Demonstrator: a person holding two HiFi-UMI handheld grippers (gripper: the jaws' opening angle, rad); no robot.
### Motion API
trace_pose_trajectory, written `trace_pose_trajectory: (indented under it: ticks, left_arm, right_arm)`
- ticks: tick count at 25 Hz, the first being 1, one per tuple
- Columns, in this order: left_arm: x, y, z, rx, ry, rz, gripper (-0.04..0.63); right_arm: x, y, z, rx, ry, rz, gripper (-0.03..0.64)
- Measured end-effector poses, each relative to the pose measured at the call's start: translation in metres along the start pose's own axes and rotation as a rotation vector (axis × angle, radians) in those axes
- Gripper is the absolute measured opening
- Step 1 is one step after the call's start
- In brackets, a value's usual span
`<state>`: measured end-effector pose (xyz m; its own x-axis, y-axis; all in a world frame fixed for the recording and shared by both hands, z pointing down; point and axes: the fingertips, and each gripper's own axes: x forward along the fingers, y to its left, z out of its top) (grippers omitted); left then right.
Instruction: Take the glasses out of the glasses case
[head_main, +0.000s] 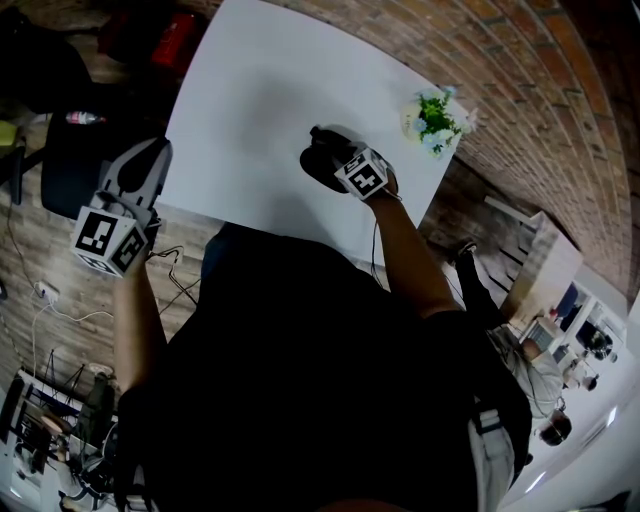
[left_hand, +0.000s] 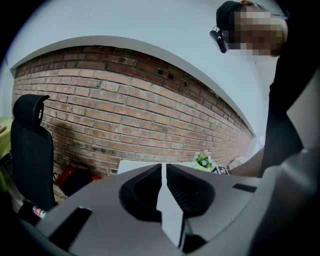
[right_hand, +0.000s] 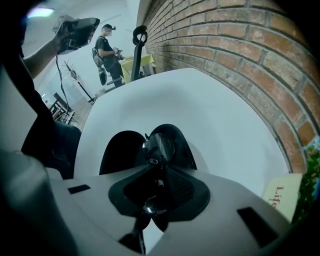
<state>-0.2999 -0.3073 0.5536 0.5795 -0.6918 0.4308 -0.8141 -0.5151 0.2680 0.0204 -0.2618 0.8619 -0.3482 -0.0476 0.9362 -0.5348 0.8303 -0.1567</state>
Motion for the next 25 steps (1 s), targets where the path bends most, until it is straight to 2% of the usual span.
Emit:
trace_pose_trajectory:
  ticks: [11,25]
  left_arm:
    - [-0.004,0.004,-0.003,0.004,-0.009,-0.001,0.035]
    - [-0.025,-0.007,0.004,0.023,-0.024,0.019,0.035]
  right_arm:
    - [0.004,0.003,0.003,0.006,0.013,0.007,0.058]
    - [0.005,0.004,-0.001,-0.006,0.052,-0.028,0.034]
